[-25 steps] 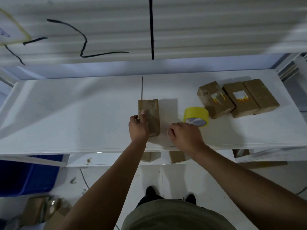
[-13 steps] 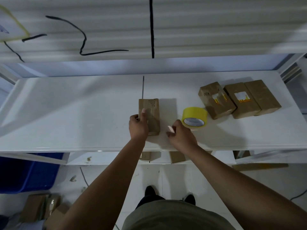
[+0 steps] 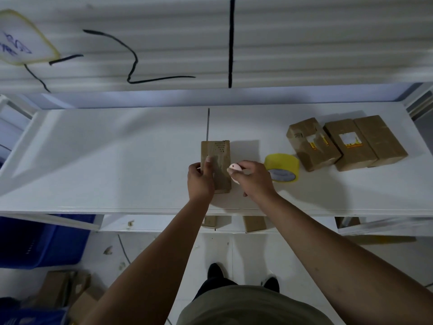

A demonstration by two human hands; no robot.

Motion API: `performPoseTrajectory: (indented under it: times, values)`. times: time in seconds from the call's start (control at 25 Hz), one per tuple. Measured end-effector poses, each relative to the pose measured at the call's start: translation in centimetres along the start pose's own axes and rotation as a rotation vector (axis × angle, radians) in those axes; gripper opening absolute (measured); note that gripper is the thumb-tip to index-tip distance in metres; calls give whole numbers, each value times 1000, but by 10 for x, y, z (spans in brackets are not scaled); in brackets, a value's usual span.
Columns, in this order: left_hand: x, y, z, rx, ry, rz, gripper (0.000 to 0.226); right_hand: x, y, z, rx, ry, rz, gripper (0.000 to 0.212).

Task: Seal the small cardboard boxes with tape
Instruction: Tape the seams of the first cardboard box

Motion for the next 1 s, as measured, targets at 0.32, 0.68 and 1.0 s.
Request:
performPoseTrajectory:
  times: [0.32,0.68,1.0]
  values:
    - [5,-2,3,7,10,12,57,-5,4,0,90,9,159,6]
    - [5,-3,3,9,10,16,58,-2,25,2,-60,29,197,8]
    - [5,-3,3,12,13,14,58,-17,11,4,-42,-49,251,15]
Point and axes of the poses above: each hand's wrist, its own z-axis towards the middle knuckle, its own y-axis out of the back of the hand, x = y × z, the point moved 9 cm from there along z, towards the middle knuckle, and after that the axes turned 2 degrees about -x, right-handed, at the moved point
